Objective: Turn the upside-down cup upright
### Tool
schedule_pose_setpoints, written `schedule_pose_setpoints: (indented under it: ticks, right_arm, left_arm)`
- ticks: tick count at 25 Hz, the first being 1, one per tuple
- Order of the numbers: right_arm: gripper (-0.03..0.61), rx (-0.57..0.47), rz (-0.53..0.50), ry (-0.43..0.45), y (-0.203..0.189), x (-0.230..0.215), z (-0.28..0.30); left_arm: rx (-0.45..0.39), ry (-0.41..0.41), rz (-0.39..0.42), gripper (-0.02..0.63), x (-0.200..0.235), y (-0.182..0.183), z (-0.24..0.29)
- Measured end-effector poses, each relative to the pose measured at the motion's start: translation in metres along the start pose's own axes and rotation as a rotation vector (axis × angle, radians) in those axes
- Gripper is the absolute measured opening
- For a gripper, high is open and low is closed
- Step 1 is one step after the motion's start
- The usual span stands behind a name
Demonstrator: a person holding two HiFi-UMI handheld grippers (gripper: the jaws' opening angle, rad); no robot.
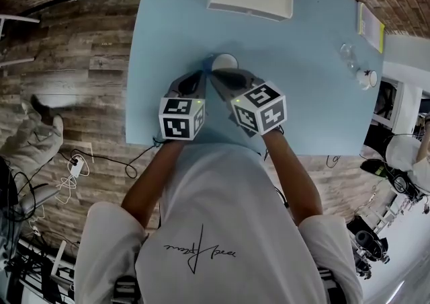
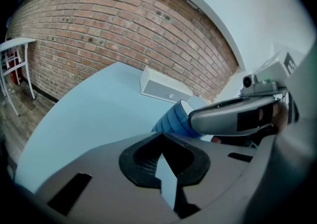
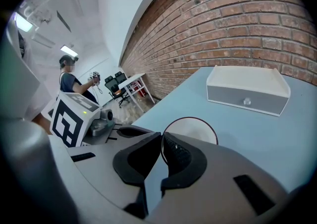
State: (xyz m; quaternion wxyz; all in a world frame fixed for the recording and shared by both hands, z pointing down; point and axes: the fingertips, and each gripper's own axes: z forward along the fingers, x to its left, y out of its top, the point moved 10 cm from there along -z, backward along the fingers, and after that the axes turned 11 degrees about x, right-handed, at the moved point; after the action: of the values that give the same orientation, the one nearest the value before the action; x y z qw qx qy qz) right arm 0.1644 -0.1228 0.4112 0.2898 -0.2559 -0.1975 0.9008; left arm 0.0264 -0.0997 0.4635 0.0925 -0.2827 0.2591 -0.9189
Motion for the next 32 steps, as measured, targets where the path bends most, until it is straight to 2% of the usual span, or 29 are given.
schedule_pose_setpoints:
  ticks: [8,17,26,32]
  right_arm:
    - [0.023,0.001,-0.01,-0.014,0.0,0.003,-0.001]
    - [0.023,-0.022,0.042,-0.016,-0.002,-0.003,-0.003]
    - [0.023,-0.07,0.064,-0.029,-0.006,-0.002,-0.016]
    - [0.021,-0.142,0.086,-0.058,-0.013,0.01,-0.031]
  left_arm:
    - [-0.008,-0.001,0.005,0.009,-0.001,0.001,-0.003]
    - [-0.013,0.001,-0.008,0.009,0.003,0.0,-0.006]
    - [-0.027,0.001,0.0,0.009,0.002,0.001,-0.013]
    - [-0.055,-0.006,0.011,0.009,0.001,0.003,-0.029]
